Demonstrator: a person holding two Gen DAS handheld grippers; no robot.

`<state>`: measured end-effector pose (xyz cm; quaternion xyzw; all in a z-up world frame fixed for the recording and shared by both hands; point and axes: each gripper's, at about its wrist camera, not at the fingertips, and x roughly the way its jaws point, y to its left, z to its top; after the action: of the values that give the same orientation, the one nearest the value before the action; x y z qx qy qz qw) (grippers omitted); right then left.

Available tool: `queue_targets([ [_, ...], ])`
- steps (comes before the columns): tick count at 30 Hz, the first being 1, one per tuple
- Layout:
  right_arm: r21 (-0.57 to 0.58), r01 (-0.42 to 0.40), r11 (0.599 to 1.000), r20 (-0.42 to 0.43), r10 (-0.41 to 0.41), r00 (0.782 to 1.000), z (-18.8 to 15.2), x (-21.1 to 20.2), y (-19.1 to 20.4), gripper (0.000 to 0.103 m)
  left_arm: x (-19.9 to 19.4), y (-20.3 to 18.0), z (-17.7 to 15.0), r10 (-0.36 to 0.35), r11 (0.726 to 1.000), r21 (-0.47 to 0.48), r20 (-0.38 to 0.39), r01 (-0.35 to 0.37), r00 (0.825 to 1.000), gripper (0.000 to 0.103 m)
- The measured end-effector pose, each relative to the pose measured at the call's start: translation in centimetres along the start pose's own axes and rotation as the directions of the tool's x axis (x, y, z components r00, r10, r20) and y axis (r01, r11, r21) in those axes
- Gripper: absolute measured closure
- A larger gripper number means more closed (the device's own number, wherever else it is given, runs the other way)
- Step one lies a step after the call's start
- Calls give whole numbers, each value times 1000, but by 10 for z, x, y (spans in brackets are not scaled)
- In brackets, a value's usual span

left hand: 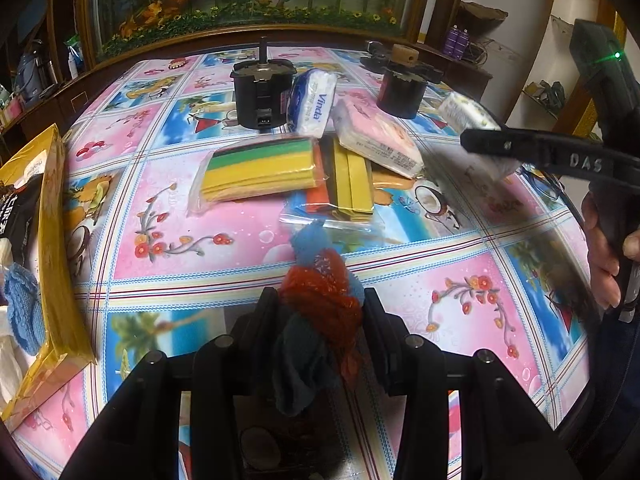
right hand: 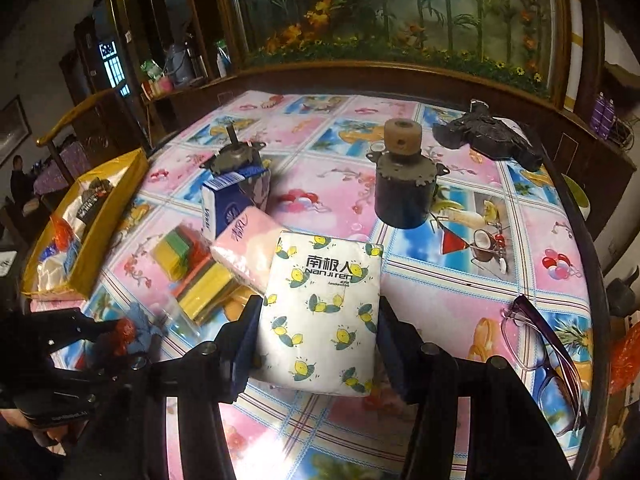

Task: Organize soft objects
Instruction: 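Carry the red bag bundle and white tissue pack over the tray with both tools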

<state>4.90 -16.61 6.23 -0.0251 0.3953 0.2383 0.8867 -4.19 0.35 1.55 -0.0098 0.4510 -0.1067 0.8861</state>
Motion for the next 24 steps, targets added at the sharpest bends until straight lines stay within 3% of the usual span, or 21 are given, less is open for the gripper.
queue_targets([
  [6,12,-102,995,73,101,992,3,-11,15,45,-1,-2,-1,0,1000,0,4,0,1000,63],
  [15,16,-142,990,60,141,988,-4,2,43,45,-6,1,-2,-12,1000,-24,15,12,1000,64],
  [24,43,-159,986,53,157,986,-9,7,42,45,-17,9,-2,-18,999,-44,36,20,999,65],
])
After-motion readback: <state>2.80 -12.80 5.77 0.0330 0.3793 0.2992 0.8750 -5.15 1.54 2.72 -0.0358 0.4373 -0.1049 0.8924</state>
